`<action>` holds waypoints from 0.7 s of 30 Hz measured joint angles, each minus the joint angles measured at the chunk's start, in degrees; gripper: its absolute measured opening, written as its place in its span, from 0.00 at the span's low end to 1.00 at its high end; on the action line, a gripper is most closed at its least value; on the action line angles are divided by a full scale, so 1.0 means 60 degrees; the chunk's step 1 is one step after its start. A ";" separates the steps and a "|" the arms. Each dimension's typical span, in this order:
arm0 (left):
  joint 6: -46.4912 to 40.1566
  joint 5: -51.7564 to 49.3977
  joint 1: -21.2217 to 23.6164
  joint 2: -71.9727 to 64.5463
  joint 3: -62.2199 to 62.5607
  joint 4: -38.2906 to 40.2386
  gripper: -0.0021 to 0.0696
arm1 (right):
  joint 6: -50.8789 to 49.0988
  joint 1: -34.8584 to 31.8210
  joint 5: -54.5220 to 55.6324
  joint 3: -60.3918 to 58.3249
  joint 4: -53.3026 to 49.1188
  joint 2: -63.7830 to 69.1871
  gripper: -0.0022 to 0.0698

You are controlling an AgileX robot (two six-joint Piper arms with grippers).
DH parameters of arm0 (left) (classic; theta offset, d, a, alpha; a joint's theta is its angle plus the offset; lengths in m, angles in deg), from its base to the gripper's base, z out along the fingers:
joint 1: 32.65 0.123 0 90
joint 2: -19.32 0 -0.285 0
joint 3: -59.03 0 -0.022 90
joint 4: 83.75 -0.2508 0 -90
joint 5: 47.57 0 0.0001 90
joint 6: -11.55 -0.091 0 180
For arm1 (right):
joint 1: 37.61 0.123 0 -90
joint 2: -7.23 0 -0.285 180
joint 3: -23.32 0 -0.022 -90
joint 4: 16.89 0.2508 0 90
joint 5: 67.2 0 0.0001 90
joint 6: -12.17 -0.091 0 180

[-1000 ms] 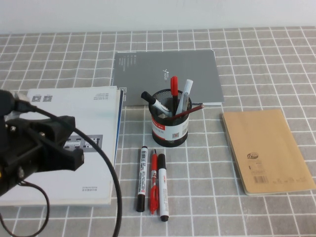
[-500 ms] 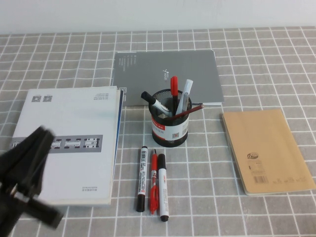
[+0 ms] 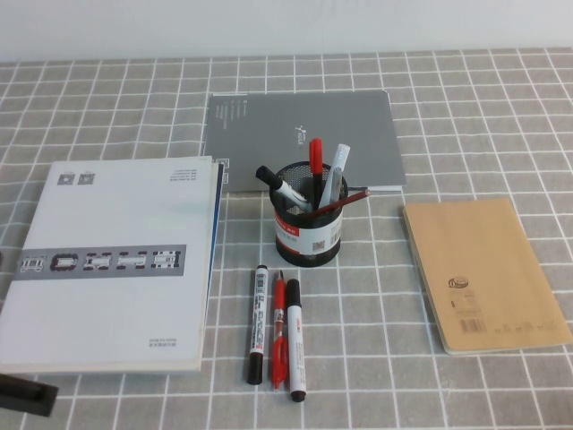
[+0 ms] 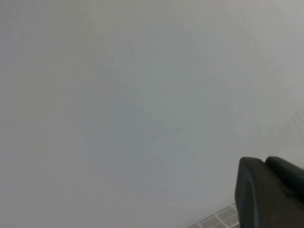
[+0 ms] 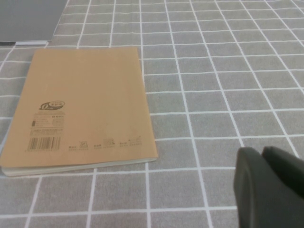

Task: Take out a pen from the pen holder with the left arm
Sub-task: 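Take a marker out of the pen holder and lay it on the table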

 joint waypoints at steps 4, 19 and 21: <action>-0.0316 -0.0227 0.0873 0.0212 0.0000 -0.0206 0.02 | 0.0000 0.0000 0.0000 0.0000 0.0000 0.0000 0.01; 0.4286 -0.5117 0.4194 0.3731 -0.0005 -0.1756 0.02 | 0.0000 0.0000 0.0000 0.0000 0.0000 0.0000 0.01; 0.5316 -0.6279 0.4257 0.4144 -0.0005 -0.1795 0.02 | 0.0000 0.0000 0.0000 0.0000 0.0000 0.0000 0.01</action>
